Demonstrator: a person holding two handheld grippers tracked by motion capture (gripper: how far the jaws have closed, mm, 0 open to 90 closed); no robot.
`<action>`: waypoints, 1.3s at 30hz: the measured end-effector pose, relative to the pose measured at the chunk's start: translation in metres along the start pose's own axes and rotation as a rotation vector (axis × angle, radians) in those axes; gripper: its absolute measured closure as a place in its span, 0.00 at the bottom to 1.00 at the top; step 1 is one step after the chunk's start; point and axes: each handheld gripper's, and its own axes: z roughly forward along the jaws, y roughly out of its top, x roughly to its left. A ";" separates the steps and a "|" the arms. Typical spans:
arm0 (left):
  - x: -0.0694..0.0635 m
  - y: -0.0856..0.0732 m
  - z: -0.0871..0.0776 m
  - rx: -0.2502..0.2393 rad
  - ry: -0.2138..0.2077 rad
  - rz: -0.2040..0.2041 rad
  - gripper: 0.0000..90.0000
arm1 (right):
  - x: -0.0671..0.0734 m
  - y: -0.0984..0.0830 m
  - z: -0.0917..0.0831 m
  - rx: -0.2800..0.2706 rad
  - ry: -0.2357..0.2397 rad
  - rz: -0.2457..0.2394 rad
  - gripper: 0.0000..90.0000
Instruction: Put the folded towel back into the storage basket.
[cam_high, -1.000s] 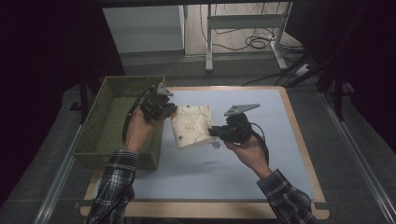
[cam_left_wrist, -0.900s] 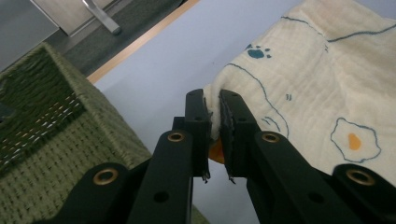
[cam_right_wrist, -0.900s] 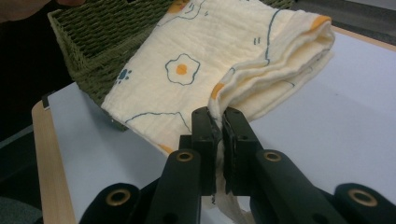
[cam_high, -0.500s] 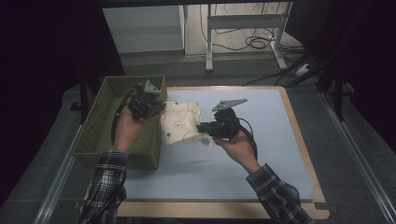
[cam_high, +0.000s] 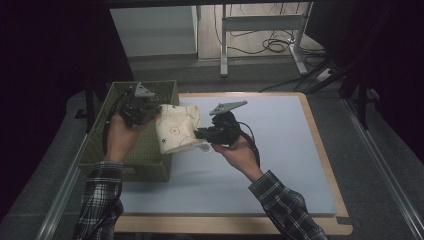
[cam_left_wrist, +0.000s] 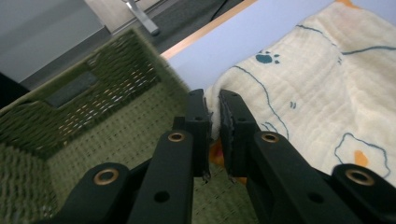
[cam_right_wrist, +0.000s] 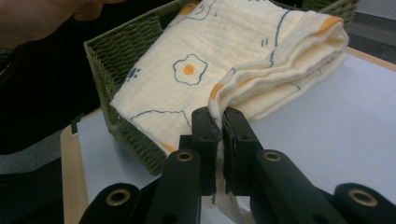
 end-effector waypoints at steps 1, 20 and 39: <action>0.002 -0.002 0.000 0.001 0.004 -0.005 0.92 | 0.002 0.002 0.003 0.001 0.001 -0.003 0.94; 0.045 -0.042 -0.019 0.012 0.080 -0.085 0.92 | 0.036 0.022 0.065 0.002 0.054 -0.014 0.94; 0.074 -0.082 -0.025 0.069 0.106 -0.144 0.92 | 0.070 0.022 0.125 0.066 0.076 -0.024 0.93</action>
